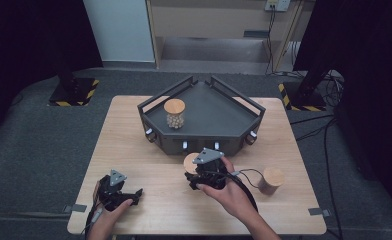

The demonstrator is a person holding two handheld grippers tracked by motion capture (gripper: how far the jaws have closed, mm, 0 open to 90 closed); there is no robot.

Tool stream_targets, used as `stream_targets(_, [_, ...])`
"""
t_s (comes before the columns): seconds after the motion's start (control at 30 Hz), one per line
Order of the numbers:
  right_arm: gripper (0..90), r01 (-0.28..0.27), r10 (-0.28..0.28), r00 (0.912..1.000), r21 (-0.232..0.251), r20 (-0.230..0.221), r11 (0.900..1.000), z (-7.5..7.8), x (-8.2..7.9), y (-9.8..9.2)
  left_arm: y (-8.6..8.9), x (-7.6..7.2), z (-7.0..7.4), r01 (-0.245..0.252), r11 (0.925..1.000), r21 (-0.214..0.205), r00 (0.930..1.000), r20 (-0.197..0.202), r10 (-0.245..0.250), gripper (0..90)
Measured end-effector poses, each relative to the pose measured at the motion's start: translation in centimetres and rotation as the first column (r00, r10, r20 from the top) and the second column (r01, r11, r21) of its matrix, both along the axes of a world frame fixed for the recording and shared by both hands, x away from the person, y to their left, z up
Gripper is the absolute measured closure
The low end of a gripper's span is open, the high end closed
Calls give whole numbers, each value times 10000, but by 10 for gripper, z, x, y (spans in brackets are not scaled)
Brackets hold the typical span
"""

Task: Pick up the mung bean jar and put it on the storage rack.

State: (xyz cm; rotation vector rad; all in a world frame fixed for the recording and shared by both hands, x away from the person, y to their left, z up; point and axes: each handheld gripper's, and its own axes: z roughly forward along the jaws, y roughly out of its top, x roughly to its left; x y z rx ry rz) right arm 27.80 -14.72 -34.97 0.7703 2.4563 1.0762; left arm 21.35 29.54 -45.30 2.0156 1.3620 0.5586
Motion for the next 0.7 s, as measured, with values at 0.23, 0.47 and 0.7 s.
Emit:
stream_targets(0.23, [256, 41, -40, 9999, 130, -123, 9999, 5, 3, -5, 0, 0, 0, 14, 10000, -6, 10000, 10, -14, 0])
stream_targets(0.47, [256, -97, 99, 9999, 176, -118, 9998, 12, 4, -7, 0, 0, 0, 8, 10000, -5, 10000, 9, -8, 0])
stream_targets(0.7, [256, -77, 83, 9998, 373, -165, 9993, 21, 7, -15, 0, 0, 0, -11, 10000, -8, 10000, 8, 11, 0])
